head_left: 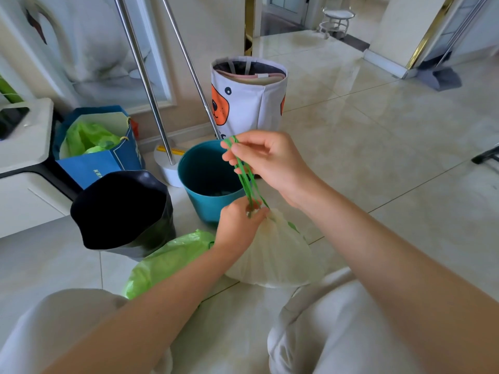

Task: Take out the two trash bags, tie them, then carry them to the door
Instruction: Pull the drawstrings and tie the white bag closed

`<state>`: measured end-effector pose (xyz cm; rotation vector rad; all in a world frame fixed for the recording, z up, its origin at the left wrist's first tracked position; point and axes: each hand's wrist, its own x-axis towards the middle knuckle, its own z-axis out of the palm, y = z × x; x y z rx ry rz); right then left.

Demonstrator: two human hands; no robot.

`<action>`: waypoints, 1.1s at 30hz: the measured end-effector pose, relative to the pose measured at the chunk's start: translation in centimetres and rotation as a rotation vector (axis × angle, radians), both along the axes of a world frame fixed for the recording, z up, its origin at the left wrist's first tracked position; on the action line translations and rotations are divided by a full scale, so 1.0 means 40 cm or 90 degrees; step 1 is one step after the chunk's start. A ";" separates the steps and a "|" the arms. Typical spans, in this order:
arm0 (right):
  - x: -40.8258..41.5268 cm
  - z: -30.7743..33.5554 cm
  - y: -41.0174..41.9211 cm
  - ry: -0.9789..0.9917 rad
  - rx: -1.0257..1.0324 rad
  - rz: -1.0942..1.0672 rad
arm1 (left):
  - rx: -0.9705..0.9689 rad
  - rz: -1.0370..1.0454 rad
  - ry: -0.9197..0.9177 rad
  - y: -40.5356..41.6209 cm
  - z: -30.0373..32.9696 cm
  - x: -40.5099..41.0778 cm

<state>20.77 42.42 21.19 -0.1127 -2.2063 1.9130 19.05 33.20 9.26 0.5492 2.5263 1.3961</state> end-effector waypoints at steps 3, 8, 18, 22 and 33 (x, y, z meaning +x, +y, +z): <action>-0.004 0.007 0.006 0.003 -0.010 -0.029 | 0.017 0.031 -0.005 -0.007 -0.009 -0.017; -0.010 0.007 0.052 0.000 -0.025 -0.152 | 0.051 0.053 -0.019 -0.028 -0.008 -0.028; 0.021 -0.035 0.161 0.010 0.278 -0.293 | 0.259 0.211 -0.355 -0.056 -0.014 -0.056; 0.047 -0.020 0.150 0.059 0.322 -0.287 | 0.111 0.088 -0.199 -0.053 0.005 -0.062; 0.030 -0.026 0.016 0.131 0.176 0.036 | -0.155 -0.260 0.110 -0.036 0.009 -0.015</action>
